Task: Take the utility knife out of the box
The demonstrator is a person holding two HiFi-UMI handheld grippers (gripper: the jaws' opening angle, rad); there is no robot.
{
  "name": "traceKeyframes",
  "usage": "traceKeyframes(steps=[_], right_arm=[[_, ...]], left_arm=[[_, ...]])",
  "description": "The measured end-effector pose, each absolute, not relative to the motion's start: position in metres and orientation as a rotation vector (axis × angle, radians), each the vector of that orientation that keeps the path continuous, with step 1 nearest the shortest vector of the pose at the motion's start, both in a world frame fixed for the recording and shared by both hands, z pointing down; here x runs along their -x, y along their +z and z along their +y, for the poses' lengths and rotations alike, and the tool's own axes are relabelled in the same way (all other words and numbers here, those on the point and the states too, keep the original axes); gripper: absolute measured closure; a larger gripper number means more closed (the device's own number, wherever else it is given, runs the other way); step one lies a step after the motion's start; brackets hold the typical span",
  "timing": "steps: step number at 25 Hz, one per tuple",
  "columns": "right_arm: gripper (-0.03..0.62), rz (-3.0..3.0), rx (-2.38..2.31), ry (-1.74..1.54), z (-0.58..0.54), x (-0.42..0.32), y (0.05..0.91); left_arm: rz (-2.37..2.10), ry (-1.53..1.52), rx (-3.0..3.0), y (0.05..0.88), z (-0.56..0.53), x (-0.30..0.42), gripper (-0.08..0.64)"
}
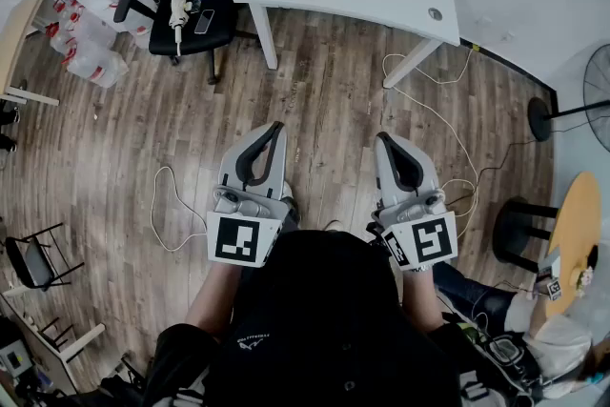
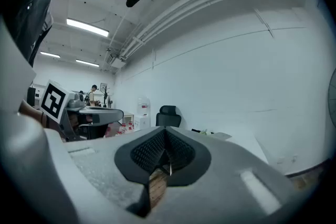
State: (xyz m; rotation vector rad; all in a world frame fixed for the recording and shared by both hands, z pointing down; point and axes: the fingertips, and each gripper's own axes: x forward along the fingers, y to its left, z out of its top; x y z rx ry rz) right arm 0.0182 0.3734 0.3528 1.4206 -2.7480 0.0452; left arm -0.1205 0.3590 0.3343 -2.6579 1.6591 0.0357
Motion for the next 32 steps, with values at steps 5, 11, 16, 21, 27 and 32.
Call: traceKeyframes(steps=[5,11,16,21,27,32], right_arm=[[0.588,-2.626,-1.456,0.034,0.435,-0.089,0.367],[0.588,-2.678,-1.424,0.044,0.484,-0.114,0.372],[0.589,-2.736,-1.403,0.068,0.508,-0.121,0.362],[0.588,-2.721,-1.422,0.101,0.515,-0.136,0.369],[0.588,-2.708,-1.446,0.091,0.504,-0.142,0.371],[0.588,-2.665,-1.447,0.107,0.477,-0.141,0.379]], left_arm=[[1.683,0.018,2.674,0.339,0.424,0.068,0.553],[1.707,-0.022,2.690,0.358,0.497,0.028,0.552],[1.757,-0.062,2.624,0.360,0.513,0.027,0.552],[1.754,-0.041,2.638,0.362,0.521,0.019,0.554],[1.745,-0.041,2.638,0.365,0.507,0.015,0.552],[1.744,0.015,2.637,0.358,0.478,0.018,0.553]])
